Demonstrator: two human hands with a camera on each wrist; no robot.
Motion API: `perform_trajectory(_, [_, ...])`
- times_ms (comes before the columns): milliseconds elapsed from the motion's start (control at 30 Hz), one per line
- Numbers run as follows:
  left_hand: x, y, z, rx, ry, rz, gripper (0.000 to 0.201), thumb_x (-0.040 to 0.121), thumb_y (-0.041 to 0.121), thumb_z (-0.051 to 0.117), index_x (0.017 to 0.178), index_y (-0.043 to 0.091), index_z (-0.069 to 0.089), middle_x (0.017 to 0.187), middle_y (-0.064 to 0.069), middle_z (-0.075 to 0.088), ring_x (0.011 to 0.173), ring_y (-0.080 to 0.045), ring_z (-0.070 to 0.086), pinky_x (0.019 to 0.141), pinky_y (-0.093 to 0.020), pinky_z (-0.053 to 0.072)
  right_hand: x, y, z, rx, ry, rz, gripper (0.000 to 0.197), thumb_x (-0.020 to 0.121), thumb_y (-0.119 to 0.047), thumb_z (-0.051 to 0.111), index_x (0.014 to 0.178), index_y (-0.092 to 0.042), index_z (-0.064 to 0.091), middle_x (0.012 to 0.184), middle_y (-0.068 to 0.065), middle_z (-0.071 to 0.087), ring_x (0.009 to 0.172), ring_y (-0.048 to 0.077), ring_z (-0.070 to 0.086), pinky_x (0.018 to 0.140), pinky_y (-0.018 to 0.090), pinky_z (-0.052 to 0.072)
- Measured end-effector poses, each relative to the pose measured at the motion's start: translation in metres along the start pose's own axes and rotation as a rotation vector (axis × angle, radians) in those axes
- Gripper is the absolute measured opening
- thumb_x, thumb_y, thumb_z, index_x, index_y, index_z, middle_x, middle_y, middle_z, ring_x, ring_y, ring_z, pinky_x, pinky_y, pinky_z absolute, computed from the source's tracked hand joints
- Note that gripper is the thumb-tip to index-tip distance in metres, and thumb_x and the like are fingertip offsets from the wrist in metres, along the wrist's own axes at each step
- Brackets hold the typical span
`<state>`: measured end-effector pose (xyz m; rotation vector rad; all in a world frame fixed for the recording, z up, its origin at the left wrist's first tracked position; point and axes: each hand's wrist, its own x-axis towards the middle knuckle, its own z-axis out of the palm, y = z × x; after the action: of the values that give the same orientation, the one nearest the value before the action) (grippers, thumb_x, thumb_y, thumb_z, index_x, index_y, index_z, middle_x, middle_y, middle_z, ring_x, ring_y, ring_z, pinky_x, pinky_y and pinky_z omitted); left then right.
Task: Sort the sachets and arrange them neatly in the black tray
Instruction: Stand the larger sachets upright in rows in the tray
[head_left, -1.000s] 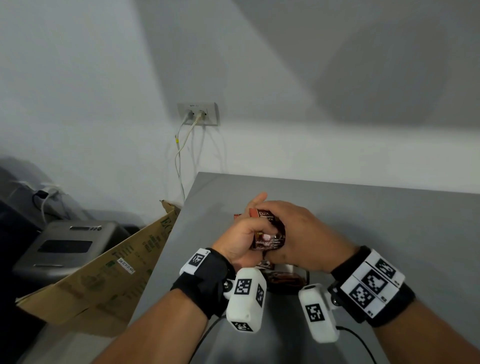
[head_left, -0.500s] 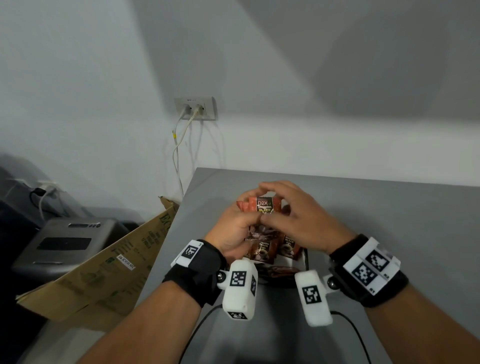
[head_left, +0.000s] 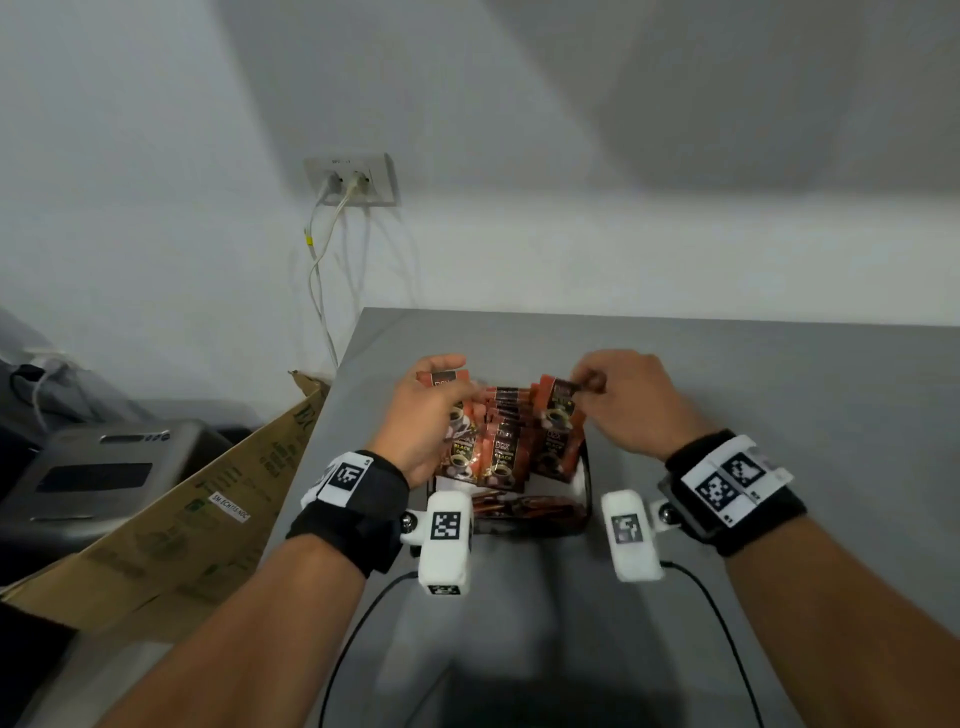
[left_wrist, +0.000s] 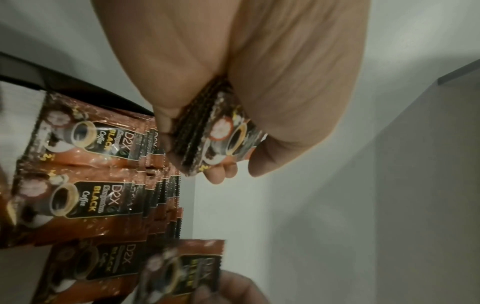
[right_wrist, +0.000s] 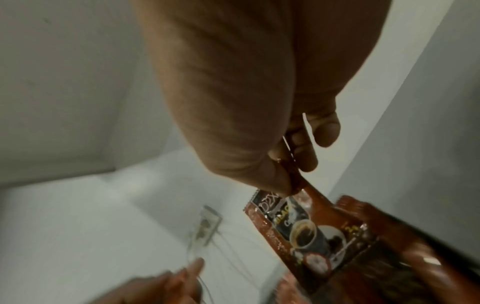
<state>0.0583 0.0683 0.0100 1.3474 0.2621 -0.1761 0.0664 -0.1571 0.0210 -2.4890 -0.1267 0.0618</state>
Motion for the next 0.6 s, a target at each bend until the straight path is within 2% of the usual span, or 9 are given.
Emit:
perform_trajectory(67, [0.001,-0.004,-0.003,0.017,0.002,-0.006,0.038,0.086,-0.002,0.064,0.121,0.011,0.057,0.096,-0.015,0.066,0.073,-0.023,0.062,0.075,-0.036,0.049,-0.003,0.011,0.015,-0.059,-0.084,0.016,0.021,0.089,-0.007,0.062,0.087,-0.027,0.067,0.091,-0.005,0.069,0.075,0.005,0.062,0.063,0.015,0.045])
perform_trajectory(133, [0.0,-0.008,-0.003,0.024,0.009,-0.017,0.038,0.083,0.001,0.065,0.119,0.01,0.058,0.092,-0.016,0.065,0.077,-0.027,0.061,0.083,-0.043,0.045,-0.004,0.017,0.029,-0.089,-0.138,0.033,0.022,0.088,-0.005,0.06,0.09,-0.025,0.069,0.092,-0.003,0.068,0.081,0.014,0.065,0.072,0.024,0.052])
perform_trajectory(233, [0.001,-0.013,-0.003,0.039,-0.006,-0.024,0.028,0.089,-0.003,0.06,0.115,0.008,0.059,0.077,-0.013,0.065,0.071,-0.026,0.061,0.085,-0.043,0.046,-0.006,0.022,0.045,-0.168,-0.18,0.017,0.023,0.087,-0.004,0.057,0.094,-0.023,0.068,0.097,-0.004,0.062,0.091,0.018,0.062,0.078,0.029,0.051])
perform_trajectory(400, [-0.001,-0.013,-0.003,0.055,-0.039,-0.053,0.025,0.092,-0.002,0.059,0.115,0.008,0.06,0.083,-0.014,0.067,0.072,-0.024,0.066,0.073,-0.038,0.053,-0.004,0.028,0.058,-0.247,-0.151,0.015,0.025,0.086,-0.007,0.056,0.099,-0.024,0.069,0.1,-0.001,0.066,0.086,0.02,0.061,0.078,0.033,0.054])
perform_trajectory(467, [-0.001,-0.013,-0.004,0.054,-0.052,-0.069,0.025,0.092,-0.002,0.06,0.115,0.007,0.06,0.086,-0.016,0.067,0.074,-0.025,0.066,0.076,-0.041,0.053,-0.004,0.03,0.06,-0.256,-0.132,0.009,0.025,0.087,-0.007,0.055,0.099,-0.024,0.069,0.099,0.0,0.064,0.089,0.02,0.06,0.079,0.034,0.054])
perform_trajectory(600, [-0.001,-0.015,-0.005,0.06,-0.064,-0.08,0.025,0.091,0.0,0.061,0.116,0.006,0.061,0.088,-0.017,0.068,0.08,-0.03,0.064,0.086,-0.047,0.05,-0.004,0.037,0.062,-0.277,-0.069,-0.032,0.024,0.087,-0.007,0.056,0.101,-0.021,0.07,0.1,0.0,0.064,0.101,0.019,0.054,0.089,0.034,0.05])
